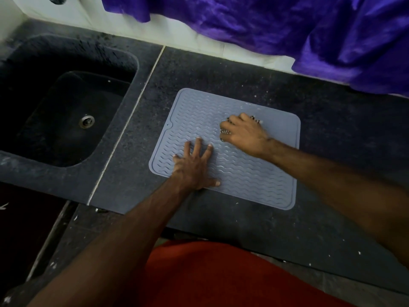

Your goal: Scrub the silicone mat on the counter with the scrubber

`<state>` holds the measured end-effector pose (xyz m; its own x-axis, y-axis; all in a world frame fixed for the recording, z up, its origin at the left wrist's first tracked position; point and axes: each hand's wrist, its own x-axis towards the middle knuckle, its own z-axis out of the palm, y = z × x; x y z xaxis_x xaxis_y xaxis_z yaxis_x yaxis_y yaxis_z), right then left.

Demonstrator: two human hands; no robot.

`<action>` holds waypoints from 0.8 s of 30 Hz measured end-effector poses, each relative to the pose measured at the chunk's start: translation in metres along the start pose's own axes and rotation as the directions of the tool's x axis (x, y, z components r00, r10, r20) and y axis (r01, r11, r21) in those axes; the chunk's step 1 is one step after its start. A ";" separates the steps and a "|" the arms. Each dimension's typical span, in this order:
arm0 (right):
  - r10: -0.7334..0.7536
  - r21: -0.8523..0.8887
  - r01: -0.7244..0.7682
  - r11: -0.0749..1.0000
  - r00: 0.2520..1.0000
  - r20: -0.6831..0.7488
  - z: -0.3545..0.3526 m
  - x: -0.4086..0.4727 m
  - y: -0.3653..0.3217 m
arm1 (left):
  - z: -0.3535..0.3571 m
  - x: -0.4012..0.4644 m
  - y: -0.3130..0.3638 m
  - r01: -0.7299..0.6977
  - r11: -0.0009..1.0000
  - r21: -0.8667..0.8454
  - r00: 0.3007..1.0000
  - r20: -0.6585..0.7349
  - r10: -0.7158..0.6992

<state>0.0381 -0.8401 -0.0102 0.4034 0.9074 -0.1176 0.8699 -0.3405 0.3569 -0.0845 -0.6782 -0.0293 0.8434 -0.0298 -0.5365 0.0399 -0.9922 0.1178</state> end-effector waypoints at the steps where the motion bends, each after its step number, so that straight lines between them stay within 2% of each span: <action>1: -0.018 -0.051 0.020 0.999 0.999 0.032 0.001 -0.002 -0.002 | 0.000 0.000 0.000 -0.001 1.000 0.002 1.000 -0.001 0.001; 6: -0.120 -0.126 0.125 0.984 0.992 0.048 0.011 -0.043 0.014 | 0.000 -0.001 -0.002 -0.011 1.000 -0.008 1.000 -0.002 0.011; 8: -0.096 -0.138 0.108 0.985 0.991 0.089 0.007 -0.051 0.023 | 0.001 -0.001 -0.002 -0.013 1.000 -0.001 1.000 -0.015 0.013; 10: 0.018 -0.042 -0.016 0.999 0.999 0.051 0.005 -0.042 0.028 | 0.001 -0.001 -0.002 -0.017 1.000 -0.004 1.000 -0.018 0.017; 12: 0.143 0.144 -0.141 0.979 0.990 -0.001 0.000 -0.022 0.022 | 0.002 0.000 -0.002 -0.015 1.000 -0.004 1.000 -0.015 0.015; 13: 0.165 0.217 -0.158 0.963 0.986 -0.016 -0.002 -0.012 0.015 | 0.001 0.000 -0.002 -0.012 1.000 -0.004 1.000 -0.010 0.012; 17: 0.105 0.279 -0.100 0.955 0.994 -0.004 0.008 -0.016 -0.007 | 0.001 0.000 -0.002 -0.014 1.000 0.004 1.000 -0.005 0.014; 21: 0.087 0.247 -0.087 0.965 0.996 0.011 0.025 -0.079 0.021 | 0.002 -0.001 -0.004 -0.025 1.000 0.004 1.000 -0.018 0.025; 24: 0.054 0.218 -0.076 0.973 0.993 0.107 0.022 -0.114 0.041 | 0.002 -0.001 -0.003 -0.023 1.000 0.009 1.000 -0.020 0.023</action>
<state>0.0341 -0.9636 -0.0029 0.4777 0.8562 -0.1966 0.8775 -0.4541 0.1544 -0.0864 -0.6752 -0.0306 0.8544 -0.0503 -0.5172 0.0159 -0.9923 0.1227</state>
